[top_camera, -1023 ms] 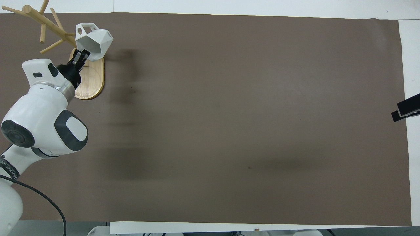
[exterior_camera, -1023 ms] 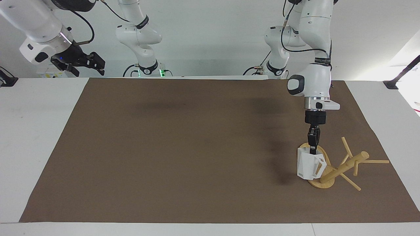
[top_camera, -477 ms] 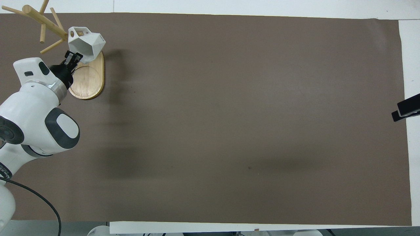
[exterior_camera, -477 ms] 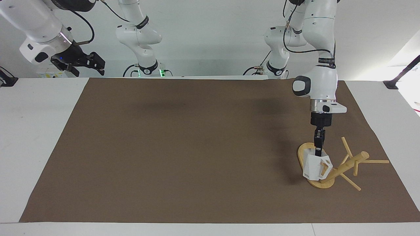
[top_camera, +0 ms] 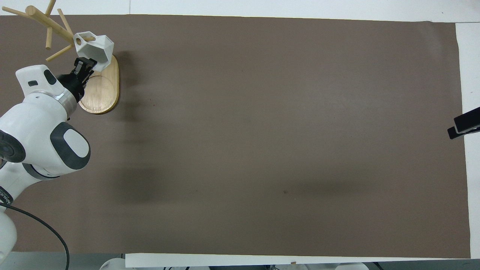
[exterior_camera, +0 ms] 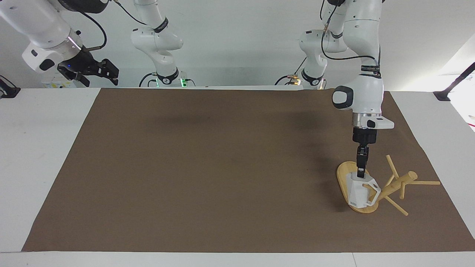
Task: Hang cup on rack
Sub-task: 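Hook the mug handle onto a rack peg with the left gripper, then open the left gripper and withdraw it from the hanging mug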
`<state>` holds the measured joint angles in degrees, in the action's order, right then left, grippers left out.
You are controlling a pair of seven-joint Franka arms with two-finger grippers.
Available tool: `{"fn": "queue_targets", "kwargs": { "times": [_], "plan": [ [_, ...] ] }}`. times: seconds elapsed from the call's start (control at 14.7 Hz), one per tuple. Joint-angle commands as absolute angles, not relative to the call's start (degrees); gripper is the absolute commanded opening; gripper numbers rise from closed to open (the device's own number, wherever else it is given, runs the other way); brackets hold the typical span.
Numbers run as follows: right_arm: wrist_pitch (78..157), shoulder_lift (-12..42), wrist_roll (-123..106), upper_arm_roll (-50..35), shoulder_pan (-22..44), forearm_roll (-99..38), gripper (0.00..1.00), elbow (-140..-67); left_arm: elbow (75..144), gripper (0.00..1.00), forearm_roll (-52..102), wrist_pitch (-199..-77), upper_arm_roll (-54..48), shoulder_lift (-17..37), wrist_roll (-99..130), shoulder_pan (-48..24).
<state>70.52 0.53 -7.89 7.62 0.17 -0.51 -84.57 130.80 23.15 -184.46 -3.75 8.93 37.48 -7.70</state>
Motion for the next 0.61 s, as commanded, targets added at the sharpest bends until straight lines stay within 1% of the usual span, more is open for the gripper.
{"fn": "queue_targets", "kwargs": {
  "times": [0.0, 0.2, 0.41, 0.48, 0.55],
  "plan": [
    [71.54, -0.26, -7.56, 7.38, 0.09, 0.26, 1.0, -85.87, 130.43, 1.0, 24.26, -177.03, -3.52, 5.81, 38.06, -7.91],
    [71.54, -0.26, -7.56, 7.38, 0.09, 0.26, 1.0, -85.87, 130.43, 1.0, 24.17, -167.91, -3.43, 0.99, 38.06, -7.65],
    [71.54, -0.26, -7.56, 7.38, 0.09, 0.26, 1.0, -85.87, 130.25, 1.0, 20.59, -152.72, -2.9, -5.51, 37.97, -5.98],
    [71.54, -0.26, -7.56, 7.38, 0.09, 0.26, 1.0, -85.87, 128.6, 1.0, 16.65, -147.1, -2.9, -6.93, 37.97, -4.76],
    [71.54, -0.26, -7.56, 7.38, 0.09, 0.26, 1.0, -85.87, 125.02, 1.0, 12.17, -138.95, -2.9, -7.03, 37.79, -4.05]
  ]
}}
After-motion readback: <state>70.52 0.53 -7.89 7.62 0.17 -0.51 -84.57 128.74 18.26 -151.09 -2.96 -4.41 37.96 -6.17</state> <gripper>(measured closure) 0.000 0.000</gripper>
